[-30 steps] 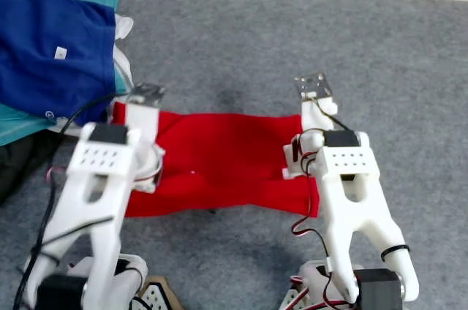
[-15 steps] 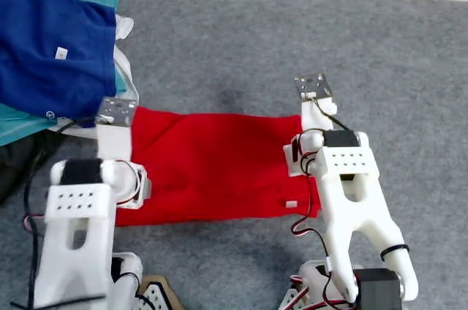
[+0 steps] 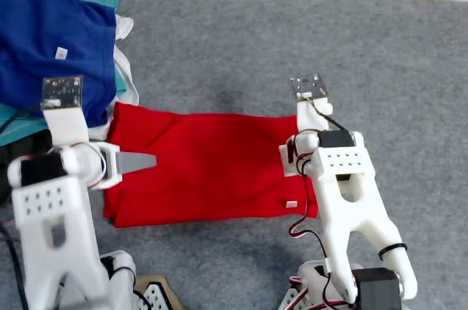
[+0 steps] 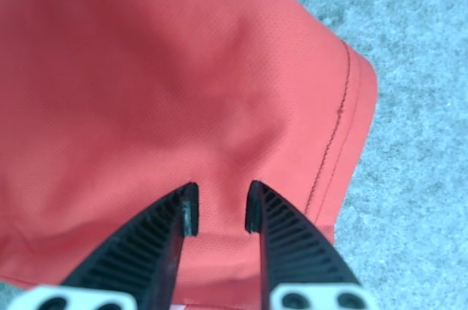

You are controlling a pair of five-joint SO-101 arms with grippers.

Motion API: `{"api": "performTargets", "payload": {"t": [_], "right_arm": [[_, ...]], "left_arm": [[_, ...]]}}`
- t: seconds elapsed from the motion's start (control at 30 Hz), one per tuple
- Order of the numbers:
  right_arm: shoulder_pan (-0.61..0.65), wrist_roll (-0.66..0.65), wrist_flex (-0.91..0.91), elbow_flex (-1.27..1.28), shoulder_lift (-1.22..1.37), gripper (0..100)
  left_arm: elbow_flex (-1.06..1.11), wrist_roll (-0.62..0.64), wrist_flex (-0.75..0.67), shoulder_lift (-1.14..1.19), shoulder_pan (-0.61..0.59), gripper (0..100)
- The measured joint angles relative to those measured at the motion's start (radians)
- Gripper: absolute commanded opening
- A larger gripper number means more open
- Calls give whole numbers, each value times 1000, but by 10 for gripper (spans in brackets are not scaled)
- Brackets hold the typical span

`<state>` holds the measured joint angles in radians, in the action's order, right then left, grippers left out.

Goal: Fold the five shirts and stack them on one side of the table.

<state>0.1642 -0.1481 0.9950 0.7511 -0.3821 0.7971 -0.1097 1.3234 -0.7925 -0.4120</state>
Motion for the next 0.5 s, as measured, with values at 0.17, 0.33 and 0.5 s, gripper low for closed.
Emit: {"api": "performTargets", "payload": {"t": [0.17, 0.33, 0.5], "right_arm": [[-2, 3, 0, 0, 0, 116], [-2, 3, 0, 0, 0, 116], [-2, 3, 0, 0, 0, 116]], "left_arm": [[-117, 31, -49, 253, 0, 300], [-238, 55, -114, 520, 9, 325], [-318, 55, -121, 718, 78, 323]]}}
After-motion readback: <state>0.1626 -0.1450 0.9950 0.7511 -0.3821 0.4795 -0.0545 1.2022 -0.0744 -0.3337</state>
